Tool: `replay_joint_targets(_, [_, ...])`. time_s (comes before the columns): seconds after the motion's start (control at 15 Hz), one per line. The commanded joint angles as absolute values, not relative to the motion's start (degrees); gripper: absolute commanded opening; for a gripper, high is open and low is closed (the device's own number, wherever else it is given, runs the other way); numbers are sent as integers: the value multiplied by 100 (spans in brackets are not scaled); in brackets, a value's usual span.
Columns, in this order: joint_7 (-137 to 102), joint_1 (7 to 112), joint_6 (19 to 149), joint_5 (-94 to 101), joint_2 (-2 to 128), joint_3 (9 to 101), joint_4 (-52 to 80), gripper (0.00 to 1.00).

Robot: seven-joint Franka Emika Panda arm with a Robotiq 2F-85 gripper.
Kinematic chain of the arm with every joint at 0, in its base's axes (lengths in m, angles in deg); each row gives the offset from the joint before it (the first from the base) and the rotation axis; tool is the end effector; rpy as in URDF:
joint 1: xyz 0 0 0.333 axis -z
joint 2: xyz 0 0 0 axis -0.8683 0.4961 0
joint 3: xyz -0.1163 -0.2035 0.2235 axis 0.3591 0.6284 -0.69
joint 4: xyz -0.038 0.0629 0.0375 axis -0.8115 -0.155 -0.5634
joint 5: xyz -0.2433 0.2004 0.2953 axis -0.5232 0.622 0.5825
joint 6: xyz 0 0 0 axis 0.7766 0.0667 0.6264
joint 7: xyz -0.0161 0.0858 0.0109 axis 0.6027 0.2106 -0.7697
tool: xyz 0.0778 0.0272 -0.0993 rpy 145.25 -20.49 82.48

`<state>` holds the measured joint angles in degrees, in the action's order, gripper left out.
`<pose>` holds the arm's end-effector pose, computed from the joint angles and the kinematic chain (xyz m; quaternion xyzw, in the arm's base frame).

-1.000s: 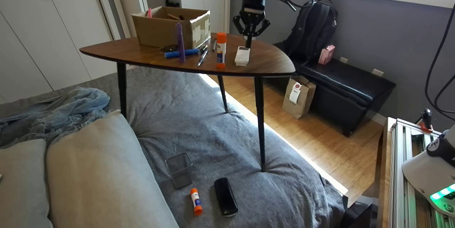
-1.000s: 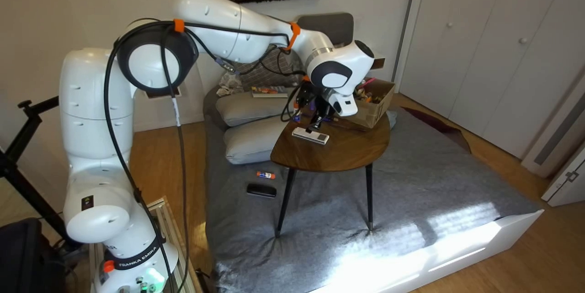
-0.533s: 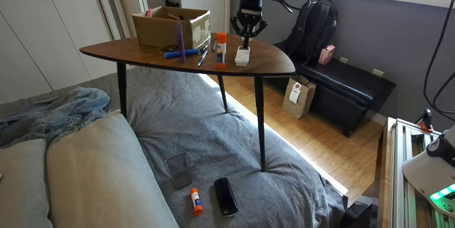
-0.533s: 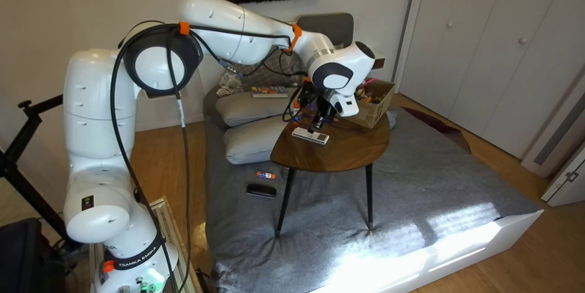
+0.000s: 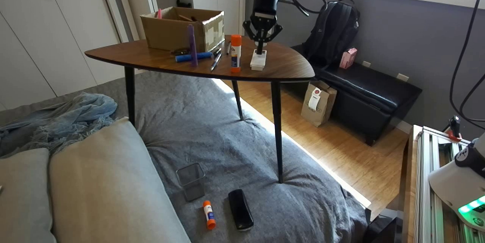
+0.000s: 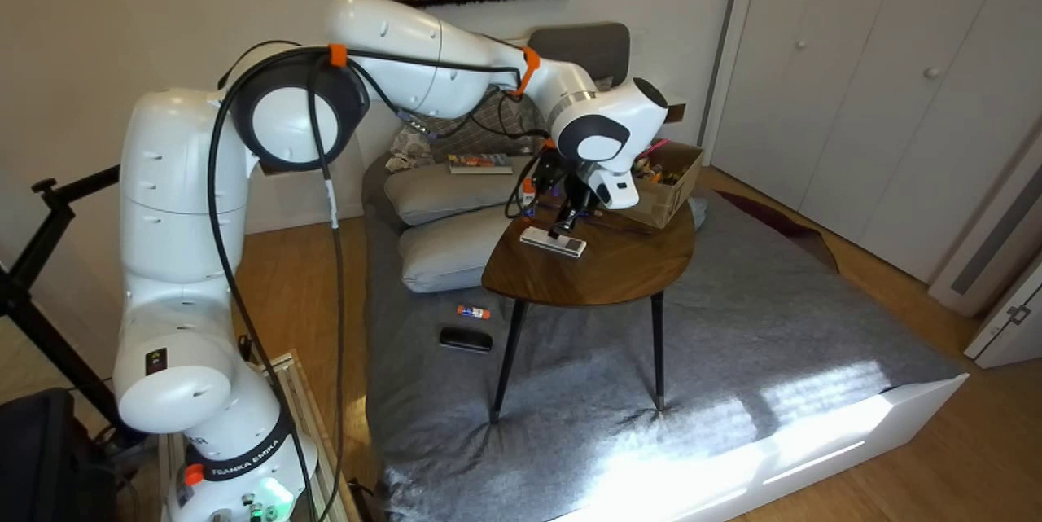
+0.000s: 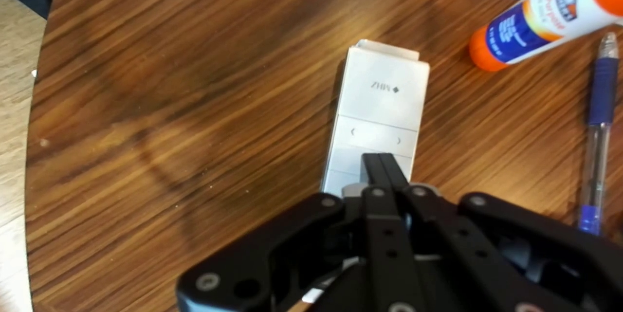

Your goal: Press a button on the white remote control.

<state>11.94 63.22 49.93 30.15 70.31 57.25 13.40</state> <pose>0.6785 -0.0570 0.3450 -0.8835 0.4163 0.1620 0.1411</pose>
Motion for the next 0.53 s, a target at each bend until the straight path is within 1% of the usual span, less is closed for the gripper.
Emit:
replay_joint_targets(0.0, [1323, 6368, 4906, 3075, 7209, 5669, 1110, 0])
replay_joint_targets(0.47, [1360, 6355, 4848, 3051, 7290, 5661, 1033, 0])
